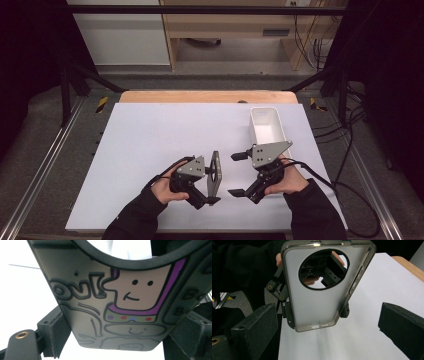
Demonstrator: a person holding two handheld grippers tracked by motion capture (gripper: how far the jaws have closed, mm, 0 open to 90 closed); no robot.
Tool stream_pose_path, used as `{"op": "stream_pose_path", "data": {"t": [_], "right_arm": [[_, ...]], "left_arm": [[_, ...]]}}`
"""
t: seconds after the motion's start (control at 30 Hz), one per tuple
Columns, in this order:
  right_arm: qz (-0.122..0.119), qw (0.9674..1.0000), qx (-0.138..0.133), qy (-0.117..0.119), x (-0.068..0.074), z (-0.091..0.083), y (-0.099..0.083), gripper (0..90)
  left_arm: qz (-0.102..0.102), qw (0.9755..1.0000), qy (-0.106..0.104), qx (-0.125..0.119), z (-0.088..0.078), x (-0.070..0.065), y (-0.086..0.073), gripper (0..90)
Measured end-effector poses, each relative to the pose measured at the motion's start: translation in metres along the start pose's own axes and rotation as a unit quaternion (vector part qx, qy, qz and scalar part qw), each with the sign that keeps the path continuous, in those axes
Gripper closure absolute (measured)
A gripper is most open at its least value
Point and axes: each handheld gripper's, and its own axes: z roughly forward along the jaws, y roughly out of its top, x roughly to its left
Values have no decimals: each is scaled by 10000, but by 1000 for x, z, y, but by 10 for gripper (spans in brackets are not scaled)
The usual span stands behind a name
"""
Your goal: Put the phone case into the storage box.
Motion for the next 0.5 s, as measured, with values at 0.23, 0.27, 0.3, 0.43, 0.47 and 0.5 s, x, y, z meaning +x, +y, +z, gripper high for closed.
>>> {"op": "stream_pose_path", "data": {"t": [0.23, 0.27, 0.3, 0.43, 0.47, 0.5], "right_arm": [[-34, 10000, 16, 70, 0, 4, 4, 31], [-38, 10000, -2, 85, 1, 5, 5, 31], [-47, 9999, -10, 99, 1, 5, 6, 32], [-79, 9999, -8, 144, 1, 8, 8, 34], [-68, 9999, -17, 156, 1, 8, 8, 34], [-65, 9998, -19, 163, 1, 9, 8, 34]], "left_arm": [[66, 9999, -102, 106, 3, 0, 2, 114], [80, 9998, -112, 117, 4, 0, 3, 114], [96, 9998, -123, 124, 4, -1, 4, 114], [120, 9997, -156, 150, 5, 0, 6, 114], [110, 9997, -159, 145, 5, 0, 7, 114], [115, 9997, -156, 145, 5, 0, 7, 114]]}}
